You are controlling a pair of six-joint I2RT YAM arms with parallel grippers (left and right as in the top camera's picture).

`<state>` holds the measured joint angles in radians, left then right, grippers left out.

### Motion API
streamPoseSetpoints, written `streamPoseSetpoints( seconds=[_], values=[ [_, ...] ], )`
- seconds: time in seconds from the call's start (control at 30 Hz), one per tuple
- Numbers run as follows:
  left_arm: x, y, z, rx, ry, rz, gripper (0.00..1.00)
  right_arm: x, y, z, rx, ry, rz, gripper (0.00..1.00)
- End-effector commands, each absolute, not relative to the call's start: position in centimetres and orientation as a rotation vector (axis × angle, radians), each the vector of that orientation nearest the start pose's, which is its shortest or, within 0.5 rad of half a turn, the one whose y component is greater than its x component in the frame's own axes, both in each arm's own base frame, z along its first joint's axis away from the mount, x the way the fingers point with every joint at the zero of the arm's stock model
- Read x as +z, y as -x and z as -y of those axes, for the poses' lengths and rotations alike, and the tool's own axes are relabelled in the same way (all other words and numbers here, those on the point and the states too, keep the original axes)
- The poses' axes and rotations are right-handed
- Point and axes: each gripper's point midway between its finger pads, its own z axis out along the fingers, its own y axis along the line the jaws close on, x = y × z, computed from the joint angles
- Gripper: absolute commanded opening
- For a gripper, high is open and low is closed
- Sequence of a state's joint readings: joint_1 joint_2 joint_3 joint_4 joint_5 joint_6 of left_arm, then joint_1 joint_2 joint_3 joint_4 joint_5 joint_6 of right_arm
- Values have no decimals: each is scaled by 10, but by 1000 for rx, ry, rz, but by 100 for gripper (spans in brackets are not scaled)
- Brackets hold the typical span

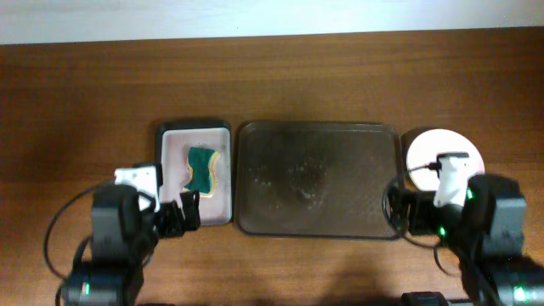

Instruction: Clean dirty plates on tray and stack at the side

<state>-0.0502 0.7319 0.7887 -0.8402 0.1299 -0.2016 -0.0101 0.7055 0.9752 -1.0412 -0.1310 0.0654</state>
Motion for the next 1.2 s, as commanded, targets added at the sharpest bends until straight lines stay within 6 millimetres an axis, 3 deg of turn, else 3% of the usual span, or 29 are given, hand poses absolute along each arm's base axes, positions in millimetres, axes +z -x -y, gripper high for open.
streamPoseSetpoints(
  seconds=[0.0,0.1,0.73,0.9,1.17],
  values=[
    [205,-224,30,-250,92,-2254,100,246,-199,-19,162,-7,-2279,99],
    [216,-218,30,-252,85,-2200,99,251,-196,-19,161,-5,-2255,99],
    [215,-218,30,-252,86,-2202,99,257,-188,-12,112,-23,-2195,99],
    [215,-218,30,-252,86,-2203,99,266,-183,-12,107,-15,-2023,99],
    [215,-218,30,-252,86,-2203,99,265,-210,-20,135,38,-1620,99]
  ],
)
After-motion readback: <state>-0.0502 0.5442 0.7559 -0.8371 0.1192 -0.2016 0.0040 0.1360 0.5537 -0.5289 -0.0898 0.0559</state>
